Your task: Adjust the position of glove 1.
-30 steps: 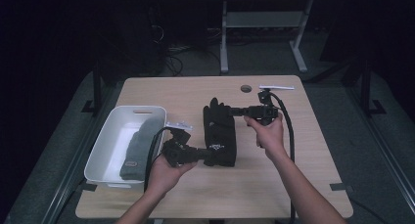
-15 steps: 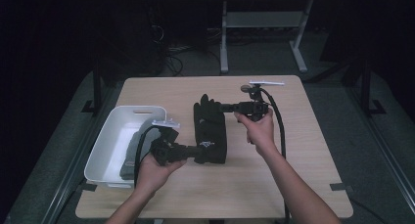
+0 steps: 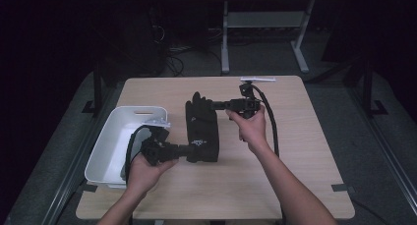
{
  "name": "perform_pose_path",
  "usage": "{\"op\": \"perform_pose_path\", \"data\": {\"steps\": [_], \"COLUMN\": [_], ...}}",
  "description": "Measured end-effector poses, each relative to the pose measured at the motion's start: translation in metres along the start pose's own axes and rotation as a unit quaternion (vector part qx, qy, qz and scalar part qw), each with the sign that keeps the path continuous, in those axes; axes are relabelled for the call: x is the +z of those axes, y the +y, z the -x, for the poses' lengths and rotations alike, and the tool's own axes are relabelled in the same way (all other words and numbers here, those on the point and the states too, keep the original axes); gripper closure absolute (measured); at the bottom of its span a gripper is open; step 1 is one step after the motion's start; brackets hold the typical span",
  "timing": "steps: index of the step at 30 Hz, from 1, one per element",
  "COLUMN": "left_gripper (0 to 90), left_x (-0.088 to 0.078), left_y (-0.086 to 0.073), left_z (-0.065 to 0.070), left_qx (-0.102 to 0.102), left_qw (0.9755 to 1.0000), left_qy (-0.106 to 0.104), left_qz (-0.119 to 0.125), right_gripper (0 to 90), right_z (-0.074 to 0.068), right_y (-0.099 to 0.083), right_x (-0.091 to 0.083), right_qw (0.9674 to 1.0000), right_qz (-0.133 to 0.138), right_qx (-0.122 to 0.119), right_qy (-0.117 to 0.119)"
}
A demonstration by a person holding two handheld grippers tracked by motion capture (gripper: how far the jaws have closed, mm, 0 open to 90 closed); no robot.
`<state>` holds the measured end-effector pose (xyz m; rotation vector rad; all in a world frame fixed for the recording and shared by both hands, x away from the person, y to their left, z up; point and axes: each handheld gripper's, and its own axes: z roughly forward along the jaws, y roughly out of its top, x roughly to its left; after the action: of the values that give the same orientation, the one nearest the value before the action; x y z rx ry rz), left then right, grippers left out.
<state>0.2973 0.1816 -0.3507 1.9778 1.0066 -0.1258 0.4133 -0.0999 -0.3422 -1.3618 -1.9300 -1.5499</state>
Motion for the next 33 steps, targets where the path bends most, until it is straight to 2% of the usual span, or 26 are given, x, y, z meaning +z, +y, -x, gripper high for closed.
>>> {"op": "perform_pose_path", "data": {"steps": [21,33], "left_gripper": [81.0,81.1], "left_x": [-0.026,-0.048], "left_y": [-0.007,-0.011], "left_z": [-0.006,-0.014], "left_qx": [-0.002,-0.005], "left_qw": [0.9999,0.9995], "left_qy": [0.014,0.027], "left_qz": [0.009,0.017], "right_gripper": [81.8,81.8], "right_z": [-0.017,-0.028], "right_y": [0.006,0.010], "right_x": [0.024,0.047], "right_qw": [0.9998,0.9995], "right_qz": [-0.014,-0.021], "right_qx": [-0.005,-0.011], "right_qy": [0.010,0.018]}}
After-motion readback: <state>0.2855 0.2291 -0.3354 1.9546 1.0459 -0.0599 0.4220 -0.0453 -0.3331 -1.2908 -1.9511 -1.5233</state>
